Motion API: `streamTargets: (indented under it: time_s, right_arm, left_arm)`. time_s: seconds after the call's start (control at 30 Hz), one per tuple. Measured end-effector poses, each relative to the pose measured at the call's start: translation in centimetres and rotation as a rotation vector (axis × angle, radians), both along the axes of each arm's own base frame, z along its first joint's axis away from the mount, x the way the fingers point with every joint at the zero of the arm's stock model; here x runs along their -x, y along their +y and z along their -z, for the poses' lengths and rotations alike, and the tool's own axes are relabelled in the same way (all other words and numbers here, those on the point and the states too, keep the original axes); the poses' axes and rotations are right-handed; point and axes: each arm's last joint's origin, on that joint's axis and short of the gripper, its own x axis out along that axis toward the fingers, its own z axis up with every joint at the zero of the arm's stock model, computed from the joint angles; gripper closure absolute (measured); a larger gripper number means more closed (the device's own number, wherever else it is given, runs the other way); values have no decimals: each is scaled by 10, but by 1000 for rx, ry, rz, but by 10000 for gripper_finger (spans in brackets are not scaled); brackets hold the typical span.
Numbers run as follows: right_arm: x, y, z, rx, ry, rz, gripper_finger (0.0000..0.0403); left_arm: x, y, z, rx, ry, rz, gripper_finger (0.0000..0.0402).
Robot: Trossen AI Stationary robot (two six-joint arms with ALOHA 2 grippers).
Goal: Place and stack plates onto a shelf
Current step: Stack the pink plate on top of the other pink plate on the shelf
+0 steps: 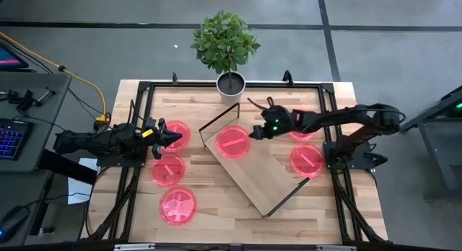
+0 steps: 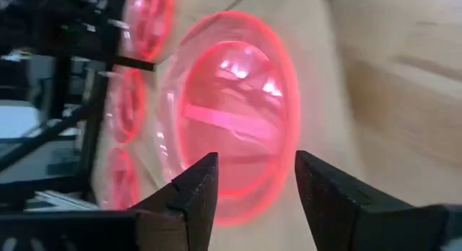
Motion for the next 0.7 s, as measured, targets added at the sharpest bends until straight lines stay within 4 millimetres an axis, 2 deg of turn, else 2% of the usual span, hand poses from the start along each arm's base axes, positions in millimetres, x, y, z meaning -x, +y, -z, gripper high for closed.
streamTargets:
  time_s: [0.07, 0.23, 0.43, 0.57, 0.7]
  right_arm:
    - [12, -5, -9, 31, 33, 11, 235]
    - [49, -11, -46, 174, 28, 100, 235]
    - [85, -6, -89, 361, -99, 212, 235]
    - [99, 0, -104, 415, -166, 257, 235]
    - [104, 2, -109, 437, -185, 296, 235]
  left_arm:
    - [0, 0, 0, 43, -5, 2, 401]
    - [0, 0, -4, 120, -51, 6, 401]
    - [1, 1, -7, 122, -94, -19, 402]
    - [1, 3, -10, 134, -125, -96, 402]
    - [3, 10, -23, 243, -229, -254, 399]
